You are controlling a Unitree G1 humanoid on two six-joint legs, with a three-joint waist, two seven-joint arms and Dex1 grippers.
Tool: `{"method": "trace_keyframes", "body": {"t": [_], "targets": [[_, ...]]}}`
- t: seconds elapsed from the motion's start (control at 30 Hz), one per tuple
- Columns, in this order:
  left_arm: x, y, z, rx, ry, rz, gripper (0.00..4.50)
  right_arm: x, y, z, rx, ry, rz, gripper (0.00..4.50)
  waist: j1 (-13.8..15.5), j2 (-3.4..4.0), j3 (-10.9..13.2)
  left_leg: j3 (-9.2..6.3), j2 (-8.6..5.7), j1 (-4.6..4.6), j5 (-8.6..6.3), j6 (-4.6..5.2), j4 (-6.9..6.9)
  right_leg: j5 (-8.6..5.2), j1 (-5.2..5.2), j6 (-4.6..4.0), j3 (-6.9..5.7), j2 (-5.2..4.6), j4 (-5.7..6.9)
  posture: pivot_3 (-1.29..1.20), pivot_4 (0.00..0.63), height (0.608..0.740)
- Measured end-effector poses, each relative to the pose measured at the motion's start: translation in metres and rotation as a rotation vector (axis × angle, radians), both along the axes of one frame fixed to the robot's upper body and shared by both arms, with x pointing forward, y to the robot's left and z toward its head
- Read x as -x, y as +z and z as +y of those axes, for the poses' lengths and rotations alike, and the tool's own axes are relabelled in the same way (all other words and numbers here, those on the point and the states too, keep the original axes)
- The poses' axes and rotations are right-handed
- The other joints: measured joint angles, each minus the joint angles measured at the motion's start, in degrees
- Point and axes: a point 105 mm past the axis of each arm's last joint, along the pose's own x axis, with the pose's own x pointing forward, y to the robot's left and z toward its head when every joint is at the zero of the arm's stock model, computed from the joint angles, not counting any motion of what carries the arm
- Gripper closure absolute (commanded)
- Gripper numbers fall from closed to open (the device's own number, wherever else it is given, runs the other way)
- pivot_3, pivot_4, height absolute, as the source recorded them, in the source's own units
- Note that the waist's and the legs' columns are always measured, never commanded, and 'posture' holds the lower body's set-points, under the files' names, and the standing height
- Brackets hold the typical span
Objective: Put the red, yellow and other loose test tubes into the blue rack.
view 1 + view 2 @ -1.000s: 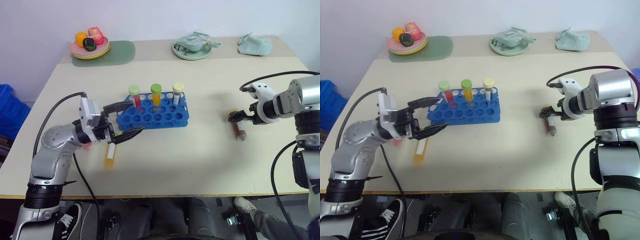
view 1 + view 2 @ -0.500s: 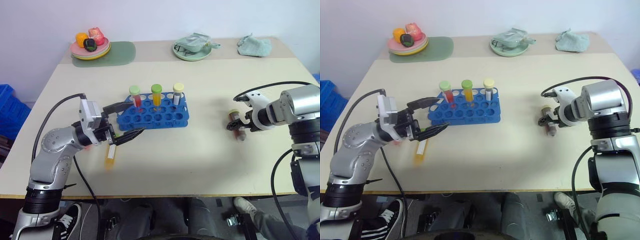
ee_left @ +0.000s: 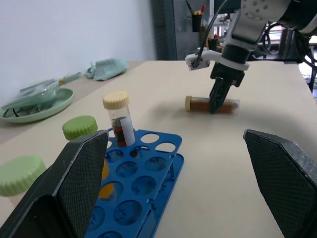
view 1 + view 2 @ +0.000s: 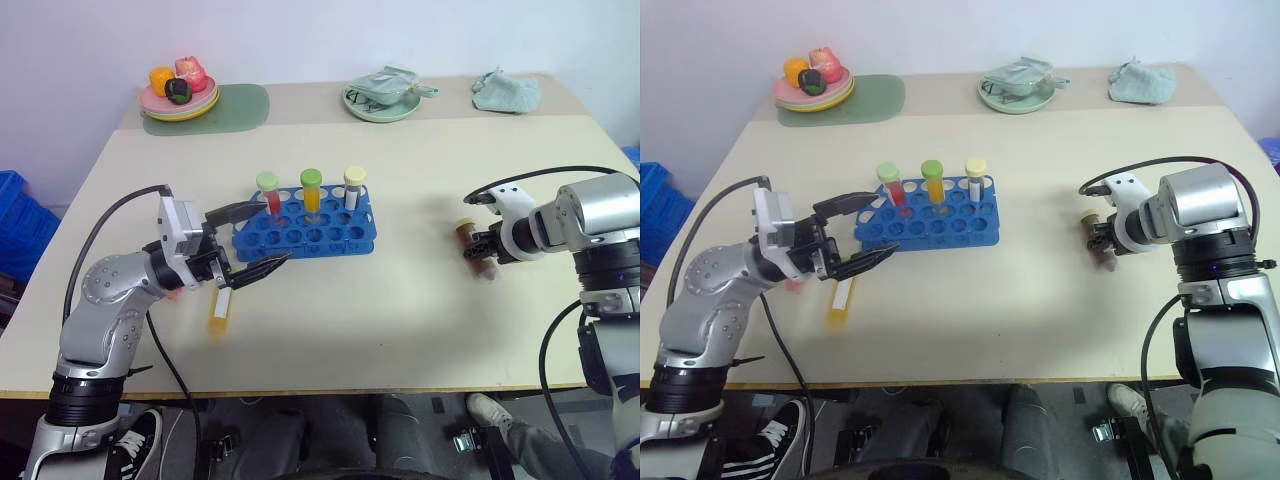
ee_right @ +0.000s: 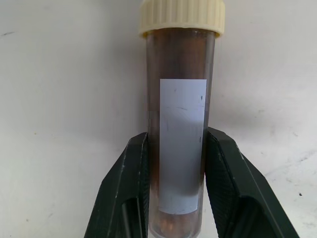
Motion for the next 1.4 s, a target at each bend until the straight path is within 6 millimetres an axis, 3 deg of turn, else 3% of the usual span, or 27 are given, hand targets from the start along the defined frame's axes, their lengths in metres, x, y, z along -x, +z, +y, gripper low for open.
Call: {"method": "trace_keyframes", "body": {"t": [0.2,0.4,0.57,0.9,1.13,1.23,1.4], "targets": [[-0.003,0.000,0.003,-0.005,-0.002,0.005,0.00,0.007,0.022,0.021,-0.054,0.289,-0.237,3.27,0.5,-0.01,0.0,0.04,0.01,0.01,0.00,0.00,-0.03,0.00,0.01,0.02,-0.01,0.02,-0.07,0.00,0.150,0.740],[-0.011,0.001,0.016,-0.030,0.012,0.016,0.00,0.029,0.064,0.057,-0.287,0.533,-0.742,3.27,0.4,-0.01,0.0,0.10,0.02,0.21,0.00,0.00,-0.03,0.02,0.11,0.04,0.00,0.02,-0.05,0.00,0.150,0.740],[-0.017,0.004,0.021,-0.033,0.005,0.014,0.00,0.040,0.087,0.093,-0.463,0.586,-1.017,3.27,0.1,-0.01,0.0,0.17,0.12,0.45,-0.01,0.01,-0.12,0.02,0.19,0.03,0.04,0.05,-0.01,0.00,0.150,0.740],[-0.015,0.012,0.047,-0.089,0.059,-0.002,0.00,0.013,0.043,0.159,-0.495,0.586,-1.191,3.27,-1.5,0.01,0.0,0.25,0.11,0.45,-0.01,0.01,-0.18,0.02,0.11,0.01,0.03,0.08,0.09,0.00,0.150,0.740],[-0.006,0.009,0.056,-0.103,0.085,0.030,0.00,0.004,0.034,0.198,-0.566,0.582,-1.244,3.27,-2.8,0.03,0.0,0.13,0.14,0.50,-0.01,0.01,-0.32,0.02,0.05,0.00,0.03,0.10,0.10,0.00,0.150,0.740],[-0.002,0.009,0.058,-0.118,0.095,0.036,0.00,0.002,0.028,0.208,-0.549,0.602,-1.251,3.27,-2.8,0.04,0.0,0.14,0.14,0.50,-0.01,0.01,-0.35,0.02,0.02,0.00,0.03,0.11,0.11,0.00,0.150,0.740],[0.001,0.015,0.063,-0.119,0.120,0.028,0.00,-0.004,0.016,0.206,-0.528,0.573,-1.256,3.27,-2.8,0.04,0.0,0.15,0.14,0.51,-0.01,0.00,-0.37,0.02,0.03,-0.01,0.02,0.11,0.10,0.00,0.150,0.740]]}}
